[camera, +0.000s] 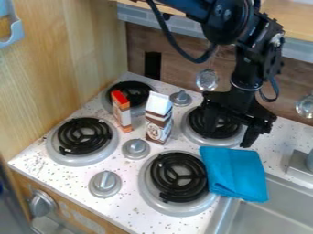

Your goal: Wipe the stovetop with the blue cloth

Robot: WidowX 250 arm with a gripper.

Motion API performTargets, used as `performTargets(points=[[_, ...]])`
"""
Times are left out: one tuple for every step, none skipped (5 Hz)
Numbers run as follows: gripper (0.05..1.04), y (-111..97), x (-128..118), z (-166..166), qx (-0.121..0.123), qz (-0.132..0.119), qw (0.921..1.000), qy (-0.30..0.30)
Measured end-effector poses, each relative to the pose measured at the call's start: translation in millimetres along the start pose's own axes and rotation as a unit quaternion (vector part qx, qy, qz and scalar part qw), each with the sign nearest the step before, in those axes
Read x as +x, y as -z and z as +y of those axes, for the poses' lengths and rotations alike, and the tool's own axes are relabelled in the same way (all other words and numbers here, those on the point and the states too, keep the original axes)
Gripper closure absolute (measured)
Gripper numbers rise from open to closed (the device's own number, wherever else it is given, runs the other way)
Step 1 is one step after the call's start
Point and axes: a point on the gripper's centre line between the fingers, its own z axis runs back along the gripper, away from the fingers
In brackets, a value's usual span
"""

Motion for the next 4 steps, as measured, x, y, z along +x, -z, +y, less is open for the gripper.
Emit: performTargets(points=[[0.082,16.1,-7.7,1.1,0.008,0.022,0.9997,0.003],[0.082,35.8,-12.0,-3.3,0.009,0.049,0.9988,0.000],[0.082,49.2,-5.2,-8.4,0.013,0.057,0.9983,-0.002],[0.082,59.8,0.9,-10.5,0.021,0.062,0.9979,0.001]])
